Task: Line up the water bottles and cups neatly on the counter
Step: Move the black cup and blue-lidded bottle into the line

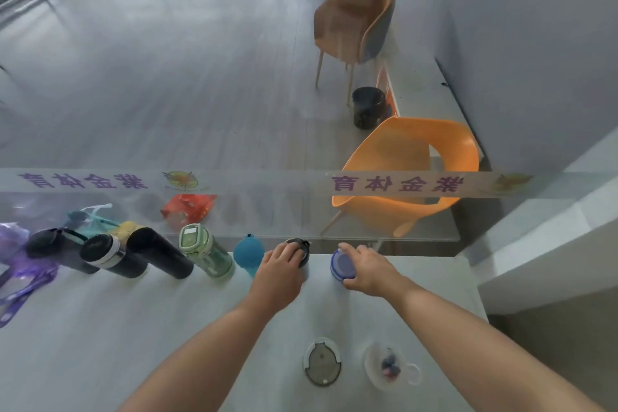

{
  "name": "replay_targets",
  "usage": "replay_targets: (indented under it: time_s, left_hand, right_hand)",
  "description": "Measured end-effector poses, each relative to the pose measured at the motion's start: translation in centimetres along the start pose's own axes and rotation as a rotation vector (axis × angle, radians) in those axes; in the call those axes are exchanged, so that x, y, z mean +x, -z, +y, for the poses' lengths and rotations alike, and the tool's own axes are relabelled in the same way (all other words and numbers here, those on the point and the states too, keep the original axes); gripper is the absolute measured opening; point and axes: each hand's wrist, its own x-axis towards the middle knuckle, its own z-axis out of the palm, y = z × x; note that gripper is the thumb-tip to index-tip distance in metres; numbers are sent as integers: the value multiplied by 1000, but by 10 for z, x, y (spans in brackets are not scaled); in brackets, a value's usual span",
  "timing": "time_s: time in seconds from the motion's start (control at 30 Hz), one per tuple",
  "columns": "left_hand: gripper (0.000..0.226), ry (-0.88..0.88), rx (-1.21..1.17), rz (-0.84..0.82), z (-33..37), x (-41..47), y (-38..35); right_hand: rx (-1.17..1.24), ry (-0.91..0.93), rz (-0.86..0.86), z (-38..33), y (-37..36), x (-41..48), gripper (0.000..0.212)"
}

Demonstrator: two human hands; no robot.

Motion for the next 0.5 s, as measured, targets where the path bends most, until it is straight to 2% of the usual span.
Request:
replay_targets:
  time_s: [0.5]
  left_hand:
    - [59, 67, 30, -34, 6, -5, -6]
  right_hand:
    - [69, 0, -28, 8, 3, 18, 88]
